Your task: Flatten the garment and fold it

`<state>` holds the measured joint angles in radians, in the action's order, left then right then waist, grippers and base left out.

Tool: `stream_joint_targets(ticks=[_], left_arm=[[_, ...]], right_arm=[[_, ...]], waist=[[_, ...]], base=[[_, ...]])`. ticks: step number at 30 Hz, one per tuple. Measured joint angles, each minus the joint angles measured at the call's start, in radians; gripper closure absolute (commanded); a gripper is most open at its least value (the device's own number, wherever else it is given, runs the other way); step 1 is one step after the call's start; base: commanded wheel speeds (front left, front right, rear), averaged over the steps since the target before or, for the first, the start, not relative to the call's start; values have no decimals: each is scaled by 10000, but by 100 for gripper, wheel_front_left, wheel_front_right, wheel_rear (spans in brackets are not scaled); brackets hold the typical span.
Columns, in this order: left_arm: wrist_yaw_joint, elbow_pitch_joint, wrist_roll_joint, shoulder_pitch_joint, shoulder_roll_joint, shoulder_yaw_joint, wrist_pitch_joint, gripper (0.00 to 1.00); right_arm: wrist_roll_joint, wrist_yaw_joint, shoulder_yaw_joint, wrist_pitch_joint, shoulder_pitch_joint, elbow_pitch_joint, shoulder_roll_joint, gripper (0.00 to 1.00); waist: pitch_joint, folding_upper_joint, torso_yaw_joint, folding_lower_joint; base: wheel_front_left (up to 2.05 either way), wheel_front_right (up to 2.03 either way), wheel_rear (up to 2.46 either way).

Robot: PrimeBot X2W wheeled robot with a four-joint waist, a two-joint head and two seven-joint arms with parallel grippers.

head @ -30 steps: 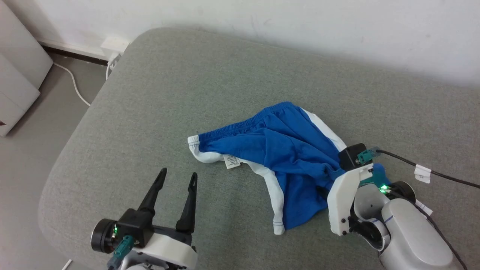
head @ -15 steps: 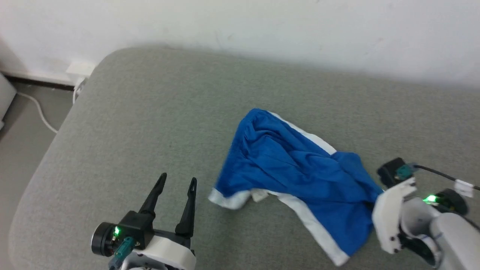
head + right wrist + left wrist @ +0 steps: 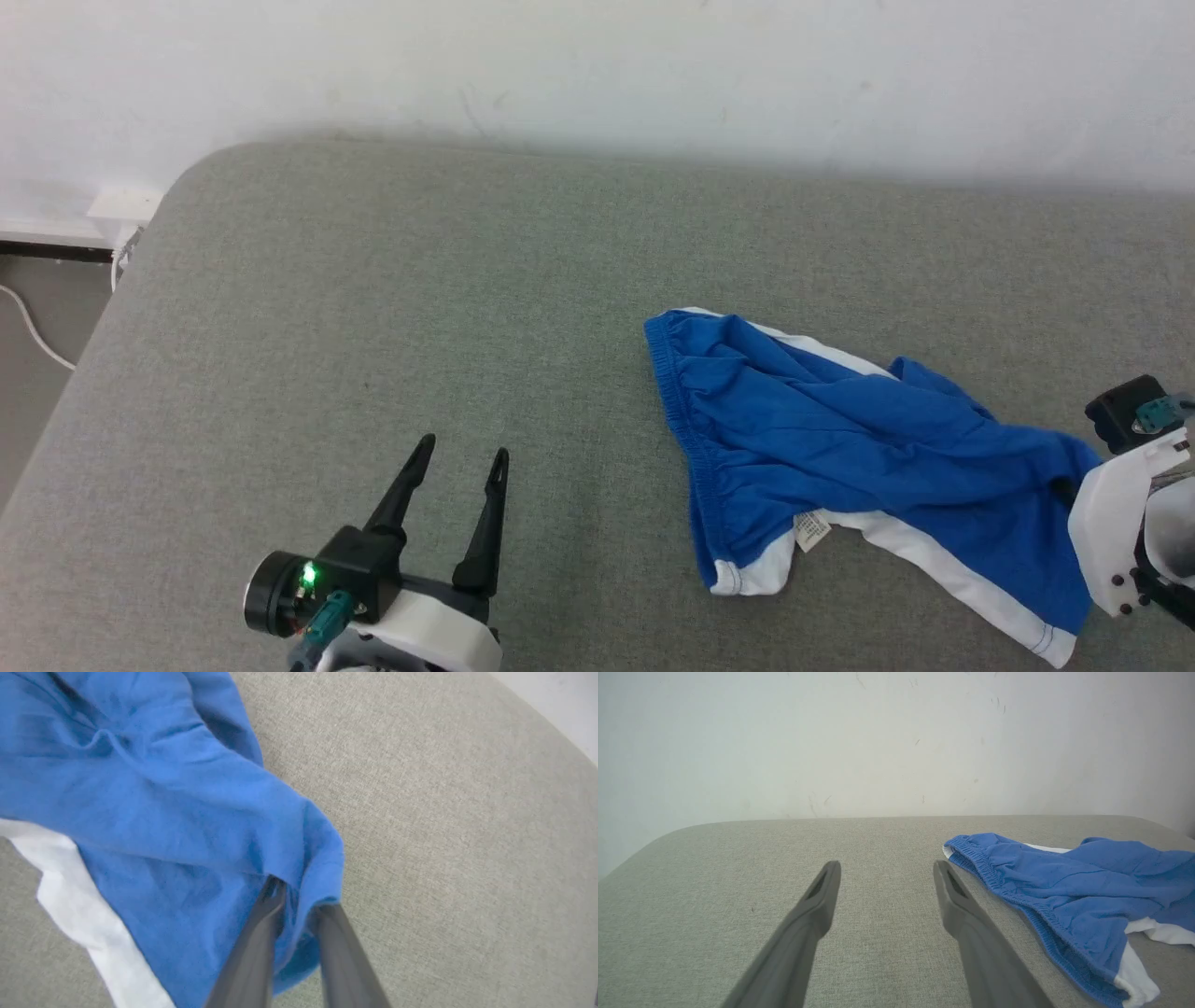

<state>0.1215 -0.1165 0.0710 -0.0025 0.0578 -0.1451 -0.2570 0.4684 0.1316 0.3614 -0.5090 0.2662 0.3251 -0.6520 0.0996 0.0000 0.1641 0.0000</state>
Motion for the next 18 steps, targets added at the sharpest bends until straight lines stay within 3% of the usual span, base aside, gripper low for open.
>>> stream_joint_targets(ticks=[9, 18], left_arm=[[8, -81, 119, 10, -12, -23, 2, 0], [13, -441, 947, 50, -21, -464, 0, 0]], right_arm=[[-585, 0, -953, 2986, 107, 253, 907, 0], [-1423, 0, -2924, 5459, -1558, -1327, 2742, 0]], waist=[[-171, 0, -302, -1], [-460, 0, -852, -1]], base=[[0, 0, 0], [0, 0, 0]])
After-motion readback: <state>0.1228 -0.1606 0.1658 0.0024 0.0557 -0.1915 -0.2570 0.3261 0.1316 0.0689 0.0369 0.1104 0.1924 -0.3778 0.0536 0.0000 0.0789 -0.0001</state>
